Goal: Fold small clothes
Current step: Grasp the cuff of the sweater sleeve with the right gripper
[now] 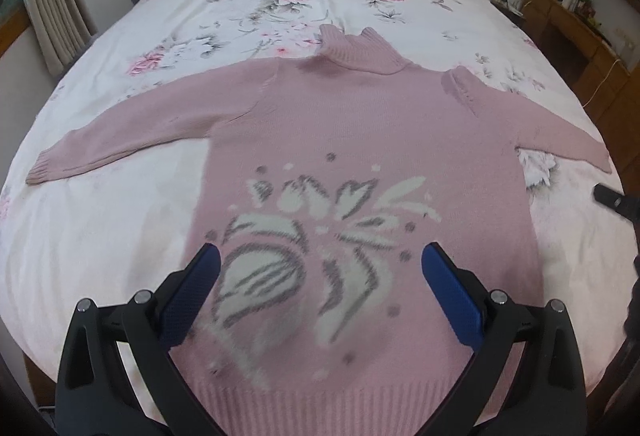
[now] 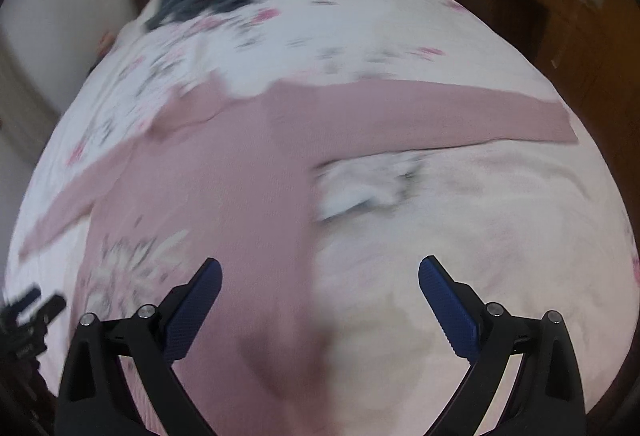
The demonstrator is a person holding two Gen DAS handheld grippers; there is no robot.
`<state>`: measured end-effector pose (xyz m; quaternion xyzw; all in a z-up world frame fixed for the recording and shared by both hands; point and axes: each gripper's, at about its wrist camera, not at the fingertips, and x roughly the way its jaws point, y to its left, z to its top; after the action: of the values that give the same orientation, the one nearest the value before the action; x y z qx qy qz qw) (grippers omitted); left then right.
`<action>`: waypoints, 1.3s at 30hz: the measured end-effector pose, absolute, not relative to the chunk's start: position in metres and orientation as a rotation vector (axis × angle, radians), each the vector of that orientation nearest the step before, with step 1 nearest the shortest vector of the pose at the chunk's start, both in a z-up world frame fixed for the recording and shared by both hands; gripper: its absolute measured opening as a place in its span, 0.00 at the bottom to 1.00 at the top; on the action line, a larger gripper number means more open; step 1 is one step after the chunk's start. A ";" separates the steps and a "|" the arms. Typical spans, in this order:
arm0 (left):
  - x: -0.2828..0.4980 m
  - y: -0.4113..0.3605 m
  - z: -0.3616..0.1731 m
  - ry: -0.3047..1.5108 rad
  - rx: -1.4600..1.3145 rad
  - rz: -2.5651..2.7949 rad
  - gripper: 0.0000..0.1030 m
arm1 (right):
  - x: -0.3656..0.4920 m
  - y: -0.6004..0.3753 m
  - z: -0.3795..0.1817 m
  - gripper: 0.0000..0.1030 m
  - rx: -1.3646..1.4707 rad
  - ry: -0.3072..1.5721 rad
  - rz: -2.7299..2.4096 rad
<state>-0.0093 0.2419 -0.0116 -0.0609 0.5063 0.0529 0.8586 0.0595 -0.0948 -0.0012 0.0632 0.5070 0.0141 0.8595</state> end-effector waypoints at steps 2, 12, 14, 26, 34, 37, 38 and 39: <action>0.011 0.231 -0.012 1.069 -0.135 0.097 0.97 | 0.087 -0.146 -0.001 0.96 0.174 1.075 -0.050; 0.138 0.149 -0.018 1.018 -0.123 0.042 0.97 | 0.205 -0.392 -0.052 0.95 0.415 1.181 -0.336; 0.157 0.133 -0.021 1.006 -0.120 0.043 0.97 | 0.216 -0.423 -0.065 0.93 0.469 1.188 -0.357; 0.209 0.090 -0.048 1.009 -0.101 0.049 0.97 | 0.271 -0.472 -0.118 0.77 0.515 1.233 -0.342; 0.209 0.093 -0.054 1.021 -0.101 0.056 0.97 | 0.270 -0.467 -0.106 0.13 0.482 1.179 -0.313; 0.205 0.101 -0.049 1.014 -0.085 0.064 0.97 | 0.261 -0.460 -0.094 0.11 0.488 1.124 -0.286; 0.203 0.104 -0.049 1.014 -0.082 0.062 0.96 | 0.258 -0.453 -0.087 0.11 0.487 1.106 -0.265; 0.201 0.109 -0.048 1.018 -0.084 0.058 0.96 | 0.255 -0.443 -0.080 0.11 0.481 1.092 -0.238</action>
<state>0.2011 0.1086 -0.0476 -0.0401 0.4872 0.0280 0.8719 0.2546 -0.4434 -0.0798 0.2259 0.5130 -0.1118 0.8206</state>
